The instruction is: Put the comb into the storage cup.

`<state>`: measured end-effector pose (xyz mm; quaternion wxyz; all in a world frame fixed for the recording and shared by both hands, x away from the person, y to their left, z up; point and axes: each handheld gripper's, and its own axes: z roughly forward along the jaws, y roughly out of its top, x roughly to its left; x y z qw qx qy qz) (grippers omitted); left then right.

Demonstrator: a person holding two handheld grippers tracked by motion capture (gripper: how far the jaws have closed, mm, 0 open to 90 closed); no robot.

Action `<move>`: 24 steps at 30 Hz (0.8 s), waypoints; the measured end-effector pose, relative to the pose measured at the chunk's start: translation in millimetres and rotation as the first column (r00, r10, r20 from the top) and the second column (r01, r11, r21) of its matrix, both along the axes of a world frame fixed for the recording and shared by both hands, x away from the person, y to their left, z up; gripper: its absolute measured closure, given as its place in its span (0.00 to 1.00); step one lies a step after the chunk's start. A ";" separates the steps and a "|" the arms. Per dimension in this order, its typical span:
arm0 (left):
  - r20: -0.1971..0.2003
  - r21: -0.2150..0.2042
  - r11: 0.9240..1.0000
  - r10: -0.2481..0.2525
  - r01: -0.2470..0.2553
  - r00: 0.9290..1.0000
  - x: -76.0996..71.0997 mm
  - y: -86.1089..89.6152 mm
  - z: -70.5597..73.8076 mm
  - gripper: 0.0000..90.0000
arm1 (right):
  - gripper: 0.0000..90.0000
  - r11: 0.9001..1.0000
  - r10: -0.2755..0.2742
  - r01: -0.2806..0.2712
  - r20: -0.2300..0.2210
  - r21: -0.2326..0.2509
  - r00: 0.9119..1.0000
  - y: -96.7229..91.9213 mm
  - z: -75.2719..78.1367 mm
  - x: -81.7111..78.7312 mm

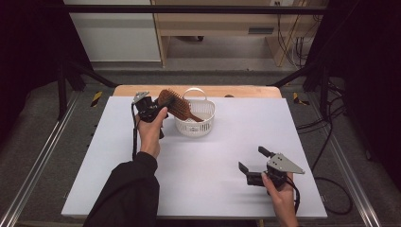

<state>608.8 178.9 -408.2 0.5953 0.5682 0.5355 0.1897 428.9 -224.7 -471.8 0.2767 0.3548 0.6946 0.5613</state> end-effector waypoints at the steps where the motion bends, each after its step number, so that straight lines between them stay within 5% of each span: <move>1: -0.001 0.001 1.000 -0.001 0.001 1.000 0.2 0.9 -0.3 0.39 | 0.04 1.000 0.000 0.000 0.000 -0.001 1.000 0.1 -0.1 0.0; 7: 0.017 0.023 1.000 -0.003 0.003 1.000 -1.1 1.4 2.5 0.37 | 0.04 1.000 0.003 -0.003 -0.001 -0.001 1.000 0.6 -0.2 0.1; 16: 0.086 0.110 0.994 0.016 -0.026 0.996 -12.0 -2.6 10.3 0.12 | 0.04 1.000 0.003 -0.003 0.000 -0.002 1.000 0.6 -0.1 -0.1; 24: 0.081 0.166 0.985 0.022 -0.036 0.996 -24.1 0.2 13.2 0.06 | 0.04 1.000 -0.001 0.001 0.011 -0.006 1.000 1.8 0.1 0.7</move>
